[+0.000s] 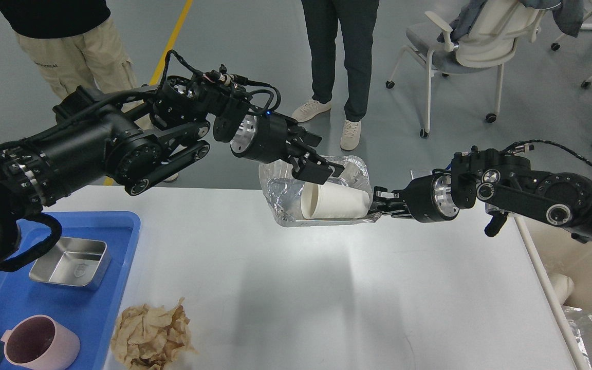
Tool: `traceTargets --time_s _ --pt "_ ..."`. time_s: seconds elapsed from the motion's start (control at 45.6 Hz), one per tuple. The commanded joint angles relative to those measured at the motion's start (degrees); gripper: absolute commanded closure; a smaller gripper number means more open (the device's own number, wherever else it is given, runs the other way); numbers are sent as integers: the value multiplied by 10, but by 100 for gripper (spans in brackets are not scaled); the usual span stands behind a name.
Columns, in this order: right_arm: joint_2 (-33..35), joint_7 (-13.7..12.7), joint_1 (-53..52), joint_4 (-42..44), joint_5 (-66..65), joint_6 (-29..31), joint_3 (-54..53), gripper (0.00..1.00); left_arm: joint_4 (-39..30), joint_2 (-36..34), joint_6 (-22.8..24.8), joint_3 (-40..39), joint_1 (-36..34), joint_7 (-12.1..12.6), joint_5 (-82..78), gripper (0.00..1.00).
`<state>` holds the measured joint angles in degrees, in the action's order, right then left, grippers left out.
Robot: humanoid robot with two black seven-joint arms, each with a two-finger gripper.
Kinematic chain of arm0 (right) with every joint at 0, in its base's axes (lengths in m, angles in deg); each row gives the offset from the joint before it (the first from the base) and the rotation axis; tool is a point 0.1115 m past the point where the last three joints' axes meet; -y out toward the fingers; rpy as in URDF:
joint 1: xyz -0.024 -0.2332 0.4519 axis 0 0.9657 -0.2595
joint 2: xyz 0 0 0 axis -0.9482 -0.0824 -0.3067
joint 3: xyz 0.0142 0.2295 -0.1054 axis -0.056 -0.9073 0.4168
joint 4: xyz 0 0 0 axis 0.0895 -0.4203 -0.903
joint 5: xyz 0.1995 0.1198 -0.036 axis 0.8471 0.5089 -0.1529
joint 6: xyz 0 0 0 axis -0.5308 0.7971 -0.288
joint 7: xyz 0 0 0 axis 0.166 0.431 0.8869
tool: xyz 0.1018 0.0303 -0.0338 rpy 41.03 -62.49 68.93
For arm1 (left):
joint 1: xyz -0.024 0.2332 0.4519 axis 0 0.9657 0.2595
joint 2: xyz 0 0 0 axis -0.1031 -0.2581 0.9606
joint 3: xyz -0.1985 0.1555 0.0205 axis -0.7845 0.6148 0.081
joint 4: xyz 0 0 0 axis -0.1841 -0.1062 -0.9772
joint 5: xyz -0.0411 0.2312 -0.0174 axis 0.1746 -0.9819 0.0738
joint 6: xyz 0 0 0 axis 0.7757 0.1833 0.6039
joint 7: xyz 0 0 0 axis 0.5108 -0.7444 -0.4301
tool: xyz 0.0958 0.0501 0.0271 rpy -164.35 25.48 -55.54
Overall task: Tidy desktop
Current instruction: 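Drop the paper cup into the foil tray and withdraw the left gripper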
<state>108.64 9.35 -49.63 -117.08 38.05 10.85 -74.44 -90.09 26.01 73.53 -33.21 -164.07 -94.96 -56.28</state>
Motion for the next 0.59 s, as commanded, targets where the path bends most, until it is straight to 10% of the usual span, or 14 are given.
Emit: traceTargets --time_s 0.0,0.175,0.439,0.57 --pt "0 0 2 2 0 0 0 100 0 -28 -2 -8 1 0 71 4" --pt "0 0 4 2 0 -1 0 100 0 -90 -36 -13 31 15 178 3" --pt "0 0 4 2 0 -1 0 100 -26 -230 -41 -45 109 156 336 3" --pt "0 0 4 2 0 -1 0 100 -68 -305 -42 -65 144 172 380 3"
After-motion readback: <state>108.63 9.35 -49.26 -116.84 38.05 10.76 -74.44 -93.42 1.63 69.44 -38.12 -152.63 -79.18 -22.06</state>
